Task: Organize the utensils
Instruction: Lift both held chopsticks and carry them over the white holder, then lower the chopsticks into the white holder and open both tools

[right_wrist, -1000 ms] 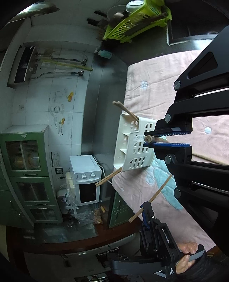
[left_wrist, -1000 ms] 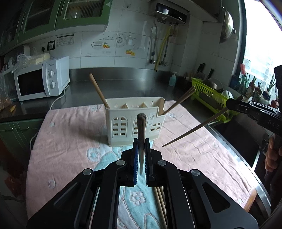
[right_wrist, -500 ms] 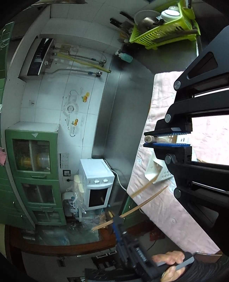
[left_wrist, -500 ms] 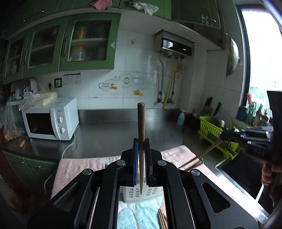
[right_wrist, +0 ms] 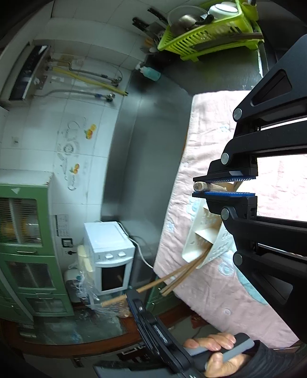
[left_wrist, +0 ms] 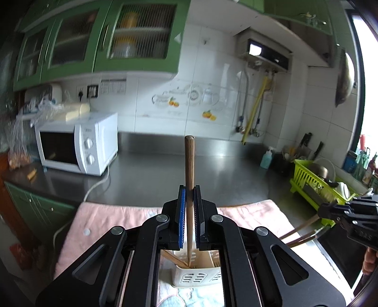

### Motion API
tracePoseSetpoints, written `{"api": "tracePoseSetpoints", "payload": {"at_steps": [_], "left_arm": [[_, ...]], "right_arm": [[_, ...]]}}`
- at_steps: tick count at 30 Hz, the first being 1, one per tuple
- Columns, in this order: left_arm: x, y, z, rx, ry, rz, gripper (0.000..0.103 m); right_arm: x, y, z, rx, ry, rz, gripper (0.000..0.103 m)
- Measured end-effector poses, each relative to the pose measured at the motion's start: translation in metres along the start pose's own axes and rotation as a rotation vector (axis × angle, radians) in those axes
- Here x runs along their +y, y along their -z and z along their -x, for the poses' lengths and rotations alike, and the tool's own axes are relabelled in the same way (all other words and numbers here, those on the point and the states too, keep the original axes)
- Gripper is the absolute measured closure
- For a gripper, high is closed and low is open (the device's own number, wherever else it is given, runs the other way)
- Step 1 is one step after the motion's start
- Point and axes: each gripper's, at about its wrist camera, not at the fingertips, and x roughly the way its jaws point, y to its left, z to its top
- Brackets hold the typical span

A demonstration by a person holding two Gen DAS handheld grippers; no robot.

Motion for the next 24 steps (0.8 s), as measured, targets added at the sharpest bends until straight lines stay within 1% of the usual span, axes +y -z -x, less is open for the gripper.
{"api": "tracePoseSetpoints", "payload": {"at_steps": [3, 7, 9, 11, 13, 15, 18, 20, 22, 24], "left_arm": [[0.003, 0.008, -0.016, 0.052, 0.018, -0.003, 0.098], [0.002, 0.02, -0.032, 0.109, 0.014, -0.018, 0.097], [0.002, 0.025, -0.034, 0.119, 0.021, -0.015, 0.097], [0.002, 0.027, -0.031, 0.114, 0.014, -0.018, 0.094], [0.001, 0.028, -0.024, 0.1, 0.023, -0.021, 0.093], [-0.001, 0.028, -0.016, 0.088, 0.019, -0.03, 0.09], [-0.004, 0.031, 0.006, 0.064, 0.021, -0.042, 0.085], [-0.007, 0.036, 0.022, 0.057, 0.021, -0.051, 0.081], [-0.008, 0.044, 0.037, 0.059, 0.015, -0.061, 0.08], [-0.008, 0.055, 0.05, 0.073, 0.008, -0.066, 0.079]], "right_arm": [[0.002, 0.005, -0.011, 0.023, -0.006, 0.002, 0.096], [0.003, 0.01, -0.02, 0.041, -0.015, -0.008, 0.096], [0.002, 0.011, -0.02, 0.035, -0.02, -0.014, 0.096], [0.003, 0.012, -0.015, 0.019, -0.022, -0.012, 0.095], [0.006, 0.013, -0.009, 0.008, -0.011, -0.002, 0.093], [0.007, 0.015, 0.002, -0.012, -0.004, 0.003, 0.092], [0.011, 0.025, 0.02, -0.042, 0.002, 0.004, 0.089], [0.016, 0.04, 0.032, -0.053, -0.006, 0.002, 0.089], [0.024, 0.059, 0.041, -0.054, -0.007, 0.013, 0.089], [0.033, 0.084, 0.047, -0.048, -0.013, 0.015, 0.088]]}}
